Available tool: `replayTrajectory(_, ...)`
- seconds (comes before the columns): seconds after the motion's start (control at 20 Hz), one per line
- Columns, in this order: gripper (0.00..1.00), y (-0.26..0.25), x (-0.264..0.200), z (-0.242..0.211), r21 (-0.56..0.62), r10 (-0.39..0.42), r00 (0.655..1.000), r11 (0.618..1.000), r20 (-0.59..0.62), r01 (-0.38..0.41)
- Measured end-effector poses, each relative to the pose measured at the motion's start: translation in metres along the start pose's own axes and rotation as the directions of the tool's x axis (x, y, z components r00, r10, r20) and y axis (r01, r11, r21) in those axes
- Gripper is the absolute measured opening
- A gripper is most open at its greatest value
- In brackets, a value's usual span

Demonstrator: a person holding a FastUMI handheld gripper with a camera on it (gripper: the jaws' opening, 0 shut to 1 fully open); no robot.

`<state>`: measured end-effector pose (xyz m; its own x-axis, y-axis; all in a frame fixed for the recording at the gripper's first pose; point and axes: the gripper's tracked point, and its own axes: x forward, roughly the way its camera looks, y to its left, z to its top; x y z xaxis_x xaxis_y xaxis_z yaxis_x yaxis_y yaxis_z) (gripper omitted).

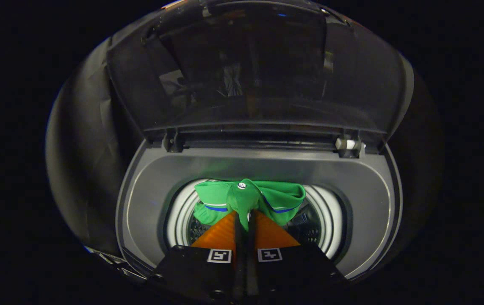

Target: Put the clothes into the washing machine and then close the washing machine lid.

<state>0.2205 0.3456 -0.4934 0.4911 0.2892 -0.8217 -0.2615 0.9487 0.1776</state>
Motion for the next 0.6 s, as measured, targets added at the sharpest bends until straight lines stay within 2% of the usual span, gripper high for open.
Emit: replayTrajectory(0.6,0.11,-0.009,0.016,-0.017,0.052,-0.022,0.995,0.998,-0.100,0.027)
